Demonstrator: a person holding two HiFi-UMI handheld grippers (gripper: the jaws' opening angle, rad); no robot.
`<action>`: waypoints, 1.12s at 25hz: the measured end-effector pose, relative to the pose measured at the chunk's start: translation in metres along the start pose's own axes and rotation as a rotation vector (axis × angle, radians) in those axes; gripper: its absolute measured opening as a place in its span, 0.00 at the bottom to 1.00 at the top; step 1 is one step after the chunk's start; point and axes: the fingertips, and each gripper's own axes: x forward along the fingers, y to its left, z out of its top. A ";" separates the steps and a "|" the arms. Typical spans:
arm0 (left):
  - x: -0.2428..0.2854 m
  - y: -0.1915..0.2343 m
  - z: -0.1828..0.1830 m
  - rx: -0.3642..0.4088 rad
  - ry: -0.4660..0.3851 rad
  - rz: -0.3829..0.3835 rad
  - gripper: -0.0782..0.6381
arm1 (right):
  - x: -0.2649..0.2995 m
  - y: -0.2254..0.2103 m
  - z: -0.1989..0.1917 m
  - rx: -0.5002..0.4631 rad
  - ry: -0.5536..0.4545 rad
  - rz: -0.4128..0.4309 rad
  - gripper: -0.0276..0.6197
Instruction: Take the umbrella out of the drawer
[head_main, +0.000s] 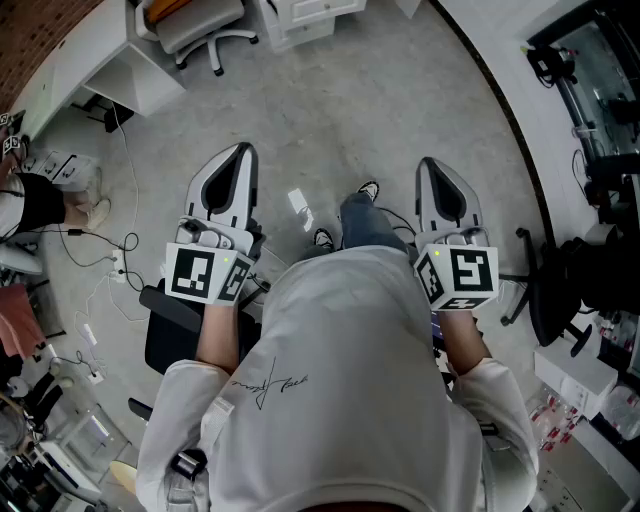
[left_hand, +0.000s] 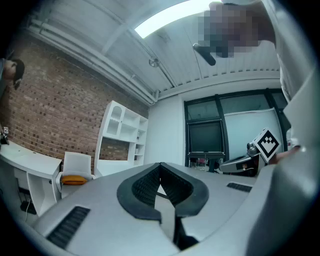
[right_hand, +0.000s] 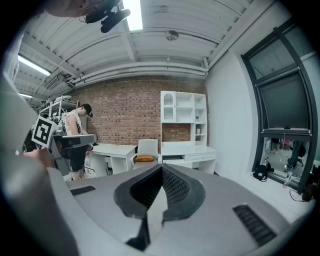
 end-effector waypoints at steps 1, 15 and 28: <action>0.003 -0.006 -0.004 -0.014 0.004 0.004 0.13 | 0.000 -0.001 -0.002 0.006 0.006 0.003 0.08; 0.050 -0.001 -0.040 -0.119 0.072 0.130 0.13 | 0.042 0.000 -0.001 0.054 -0.005 0.098 0.08; 0.171 0.016 -0.040 -0.081 0.110 0.034 0.13 | 0.139 -0.043 0.020 0.030 0.015 0.235 0.08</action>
